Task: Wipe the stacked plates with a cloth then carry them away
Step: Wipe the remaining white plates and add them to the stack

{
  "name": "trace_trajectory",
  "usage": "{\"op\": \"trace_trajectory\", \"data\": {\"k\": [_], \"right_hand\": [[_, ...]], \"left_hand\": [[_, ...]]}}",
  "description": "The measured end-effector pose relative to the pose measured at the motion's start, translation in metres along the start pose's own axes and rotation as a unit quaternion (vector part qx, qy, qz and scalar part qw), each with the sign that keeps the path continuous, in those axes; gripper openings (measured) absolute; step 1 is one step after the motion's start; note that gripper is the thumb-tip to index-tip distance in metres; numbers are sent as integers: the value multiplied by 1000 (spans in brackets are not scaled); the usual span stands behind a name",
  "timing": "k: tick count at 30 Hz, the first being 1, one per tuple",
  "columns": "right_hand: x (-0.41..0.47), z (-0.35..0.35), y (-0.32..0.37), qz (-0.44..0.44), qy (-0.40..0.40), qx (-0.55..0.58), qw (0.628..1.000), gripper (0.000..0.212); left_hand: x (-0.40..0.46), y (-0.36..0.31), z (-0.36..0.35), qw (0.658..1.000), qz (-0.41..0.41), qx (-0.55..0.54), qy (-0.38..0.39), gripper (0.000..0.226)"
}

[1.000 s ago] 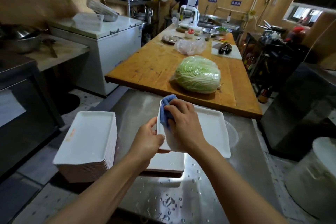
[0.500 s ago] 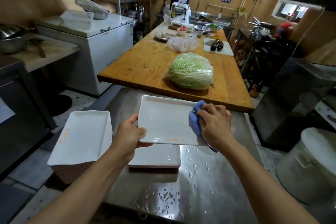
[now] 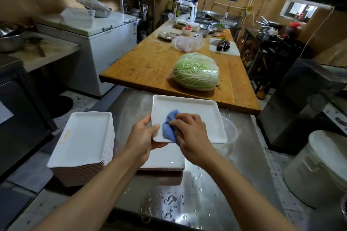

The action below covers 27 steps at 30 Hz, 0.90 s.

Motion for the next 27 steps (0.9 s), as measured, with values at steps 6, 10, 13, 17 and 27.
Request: {"op": "trace_trajectory", "data": {"k": [6, 10, 13, 17, 27], "right_hand": [[41, 3, 2, 3, -25, -37, 999, 37], [36, -1, 12, 11, -5, 23, 1000, 35], [19, -5, 24, 32, 13, 68, 997, 26], [1, -13, 34, 42, 24, 48, 998, 25], [-33, 32, -25, 13, -13, -141, 990, 41]], "left_hand": [[-6, -3, -7, 999, -10, 24, 18, 35], [-4, -8, -3, 999, -34, 30, 24, 33], [1, -6, 2, 999, -35, 18, 21, 29], [10, -6, 14, 998, -37, 15, -41, 24], [21, -3, 44, 990, 3, 75, -123, 19]]}}
Point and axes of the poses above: each hand's wrist, its own x-axis towards the middle knuckle, its own z-axis out of the back of the hand, y = z × x, the point moved 10 cm from there along x, towards the middle knuckle, and after that the axes turned 13 degrees about x, right-handed, at the moved point
